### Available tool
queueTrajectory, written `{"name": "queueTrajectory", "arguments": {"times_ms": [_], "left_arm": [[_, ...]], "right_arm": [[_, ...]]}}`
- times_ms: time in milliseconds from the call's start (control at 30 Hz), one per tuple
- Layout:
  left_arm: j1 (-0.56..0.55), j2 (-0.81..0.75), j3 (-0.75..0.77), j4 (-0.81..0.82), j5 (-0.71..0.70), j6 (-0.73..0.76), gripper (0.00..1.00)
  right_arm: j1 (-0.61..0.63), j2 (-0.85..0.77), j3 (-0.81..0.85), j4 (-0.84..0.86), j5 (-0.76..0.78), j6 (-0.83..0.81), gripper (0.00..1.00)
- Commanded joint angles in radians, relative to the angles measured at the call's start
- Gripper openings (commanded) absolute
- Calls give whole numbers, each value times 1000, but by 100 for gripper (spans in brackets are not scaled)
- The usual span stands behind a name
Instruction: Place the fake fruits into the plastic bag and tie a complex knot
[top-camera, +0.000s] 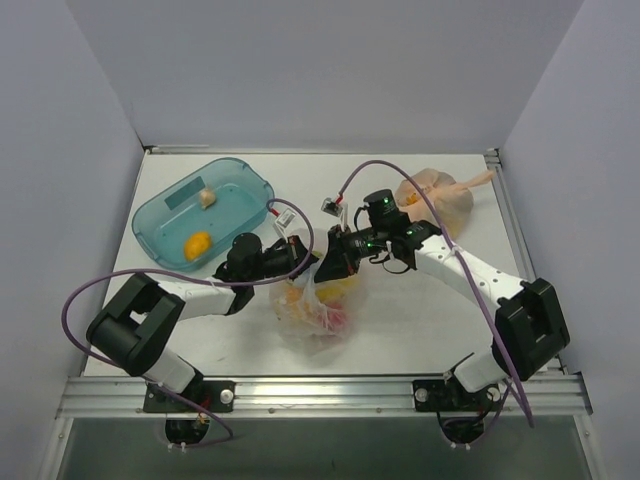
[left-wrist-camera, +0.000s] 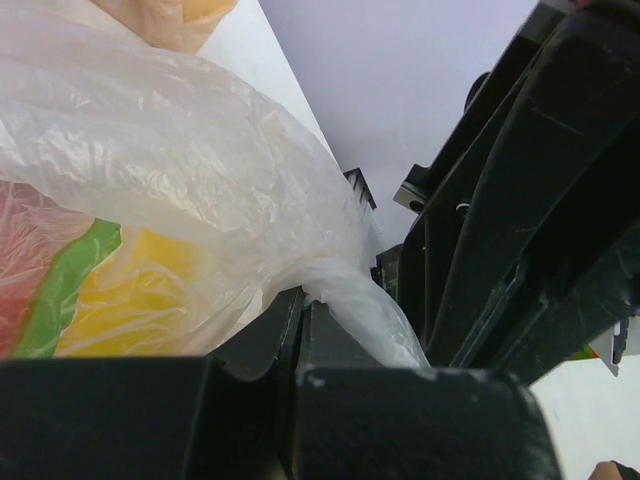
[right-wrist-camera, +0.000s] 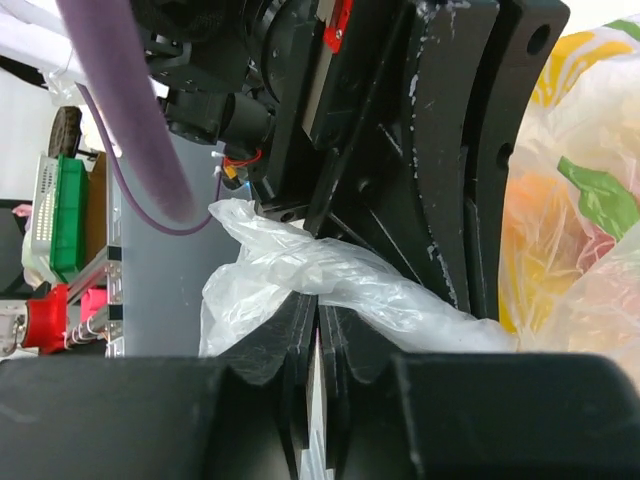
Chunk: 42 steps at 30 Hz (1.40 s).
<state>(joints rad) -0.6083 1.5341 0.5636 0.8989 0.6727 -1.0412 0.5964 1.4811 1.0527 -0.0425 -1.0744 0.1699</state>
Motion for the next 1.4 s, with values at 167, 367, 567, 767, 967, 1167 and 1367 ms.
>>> {"name": "queueTrajectory", "arguments": {"times_ms": [167,367,567,767,967,1167,1367], "left_arm": [[2,-15,-2,69,-9,-3,0],[15,-29,-10,57,8,1,0],[16,-31,2,55,24,6,0],[15,-31,4,55,28,7,0],[15,-31,-7,54,30,20,0],[15,-38,-36,35,22,30,0],[10,-35,-36,34,31,38,0]], "right_arm": [[-115,-134,-11,-135,-62,-59,40],[-211,-283,-72,-226,-35,-86,32],[-202,-190,-103,-237,194,-145,8],[-136,-91,-62,-183,271,-162,6],[-84,-56,-36,-103,266,-112,14],[-84,-61,3,-89,206,-76,25],[-83,-42,6,6,174,29,29]]}}
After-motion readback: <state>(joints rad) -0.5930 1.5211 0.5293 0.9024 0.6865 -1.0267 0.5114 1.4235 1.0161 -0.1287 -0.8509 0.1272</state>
